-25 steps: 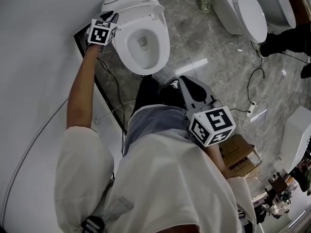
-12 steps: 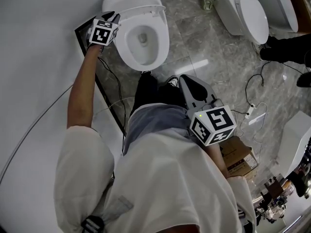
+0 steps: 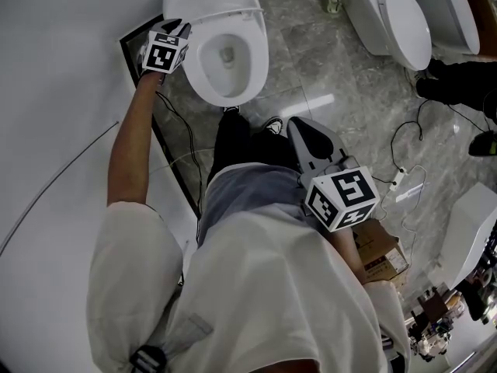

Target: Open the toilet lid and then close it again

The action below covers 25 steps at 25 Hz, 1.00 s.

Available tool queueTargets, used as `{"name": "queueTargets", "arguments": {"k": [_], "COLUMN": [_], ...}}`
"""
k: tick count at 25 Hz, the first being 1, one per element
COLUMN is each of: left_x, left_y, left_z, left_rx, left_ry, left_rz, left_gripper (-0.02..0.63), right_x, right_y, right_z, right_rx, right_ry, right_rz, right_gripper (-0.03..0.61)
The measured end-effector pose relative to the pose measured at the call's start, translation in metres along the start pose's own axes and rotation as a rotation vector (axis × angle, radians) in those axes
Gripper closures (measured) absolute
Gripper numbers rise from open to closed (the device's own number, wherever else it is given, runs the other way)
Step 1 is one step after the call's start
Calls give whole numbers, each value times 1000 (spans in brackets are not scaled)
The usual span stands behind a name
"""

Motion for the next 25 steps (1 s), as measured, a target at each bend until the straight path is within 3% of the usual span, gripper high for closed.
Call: {"name": "queueTargets", "arguments": {"k": [13,25], "left_x": [1,-1], "left_y": [-29,-50], "left_z": [24,33], "left_rx": [37,19], "left_ry": [-11,0], "left_rz": [-54,-83], "left_gripper": [532,532], "right_x": [8,-1], "right_y": [-12,-20], "right_z": [25,34], "right_rx": [31,57], "right_ry": [40,79], "right_rz": [-52,-95], "right_gripper": [569,568]}}
Point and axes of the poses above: the fingertips, and each gripper's own axes: x backward along the fingers, y to its left, z out of its underside, the point moved 4 cm from there along x, backward along the fingers, and after that the axes turned 14 degrees about z, right-handed, at the moved point
